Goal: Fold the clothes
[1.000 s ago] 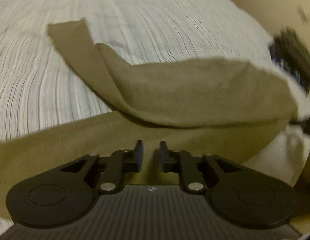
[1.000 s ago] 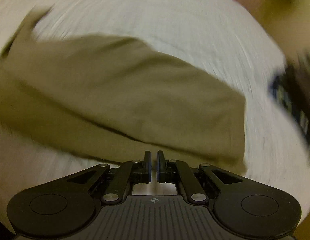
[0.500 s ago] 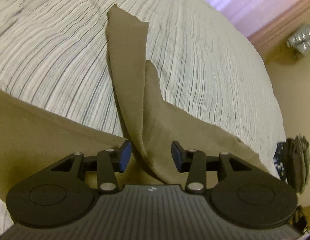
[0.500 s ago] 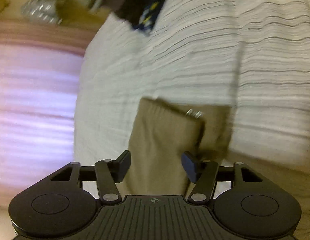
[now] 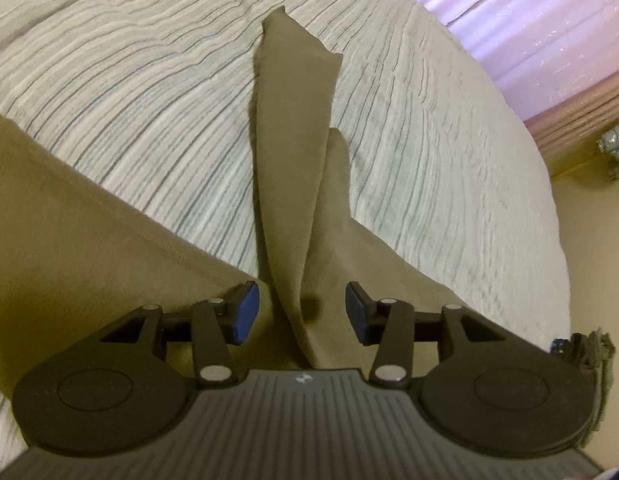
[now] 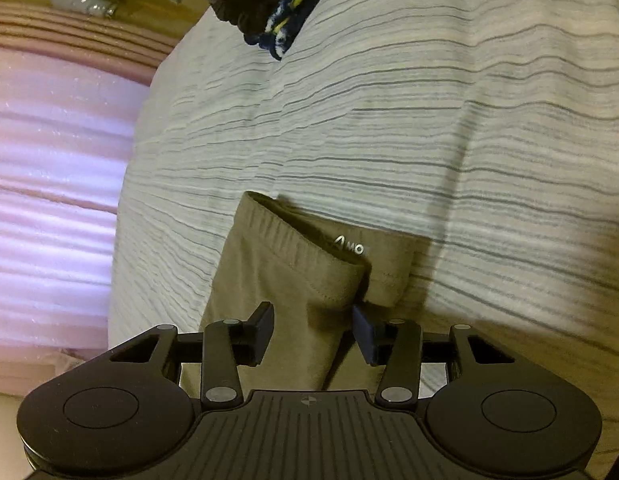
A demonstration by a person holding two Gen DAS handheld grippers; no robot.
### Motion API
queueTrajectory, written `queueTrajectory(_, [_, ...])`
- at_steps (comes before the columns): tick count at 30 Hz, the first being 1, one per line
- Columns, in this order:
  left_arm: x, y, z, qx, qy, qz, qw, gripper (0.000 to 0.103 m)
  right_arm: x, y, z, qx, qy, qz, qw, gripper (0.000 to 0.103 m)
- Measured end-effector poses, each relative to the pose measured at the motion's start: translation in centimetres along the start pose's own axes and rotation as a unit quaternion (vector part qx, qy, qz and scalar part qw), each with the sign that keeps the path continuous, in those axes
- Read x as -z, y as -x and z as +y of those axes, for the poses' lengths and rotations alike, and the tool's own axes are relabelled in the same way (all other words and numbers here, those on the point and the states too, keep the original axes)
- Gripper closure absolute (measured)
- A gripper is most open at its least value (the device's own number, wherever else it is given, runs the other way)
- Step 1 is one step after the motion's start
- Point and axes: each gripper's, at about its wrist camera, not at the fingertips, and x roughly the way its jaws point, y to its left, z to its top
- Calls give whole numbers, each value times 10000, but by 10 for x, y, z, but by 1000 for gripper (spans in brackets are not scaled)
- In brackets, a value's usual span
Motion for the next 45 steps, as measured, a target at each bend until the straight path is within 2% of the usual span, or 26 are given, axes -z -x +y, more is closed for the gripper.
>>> queueTrajectory(2, [0,-4,1,1,-53,24,10000,80,-3,0,-2,35,-25,20,10000,55])
queueTrajectory(3, [-1,-5,1,-1,-101,39,9999,97,-4,1,-3,30,-30,14,10000,55])
queueTrajectory(4, [-1,-6,1,-7,-143,34,9999,102,-5,2,-4,24,-14,10,10000,55])
queueTrajectory(9, [1,-3,-2,-32,-319,-69,9995,103,-14,-6,-5,45,106,70,9999,55])
queueTrajectory(10, [2,-2,-3,-37,-366,-84,9993,103,-15,-8,-5,38,125,87,9999,70])
queueTrajectory(13, [2,6,-7,-33,-550,-226,9982,103,-20,-14,-1,132,347,158,9992,95])
queueTrajectory(16, [6,31,-14,48,-808,-628,9947,103,-26,-2,11,8,786,33,9969,96])
queueTrajectory(19, [26,62,-14,90,-1050,-898,9904,103,-34,11,21,-144,1119,-4,9936,96])
queueTrajectory(22, [54,78,-8,-76,-1252,-859,9884,103,-39,15,19,8,1292,88,9916,96])
queueTrajectory(27, [85,83,4,-263,-1196,-750,9896,103,-40,17,11,128,1380,155,9902,96])
queueTrajectory(32, [98,83,10,-356,-1249,-795,9883,103,-38,17,1,232,1339,162,9906,96])
queueTrajectory(37, [110,61,13,-626,-1435,-694,9852,103,-34,6,-5,429,1467,222,9880,96])
queueTrajectory(39, [114,56,13,-725,-1403,-657,9853,98,-32,3,-1,553,1594,217,9854,95])
queueTrajectory(40, [115,56,13,-767,-1396,-656,9851,97,-30,1,1,607,1663,216,9840,95])
queueTrajectory(41, [117,60,12,-785,-1395,-673,9848,96,-26,2,7,604,1777,221,9820,89])
queueTrajectory(43, [117,70,13,-821,-1360,-660,9851,87,-17,2,19,596,2005,230,9776,37])
queueTrajectory(45, [117,85,16,-851,-1255,-661,9862,87,-9,3,31,588,2231,240,9727,34])
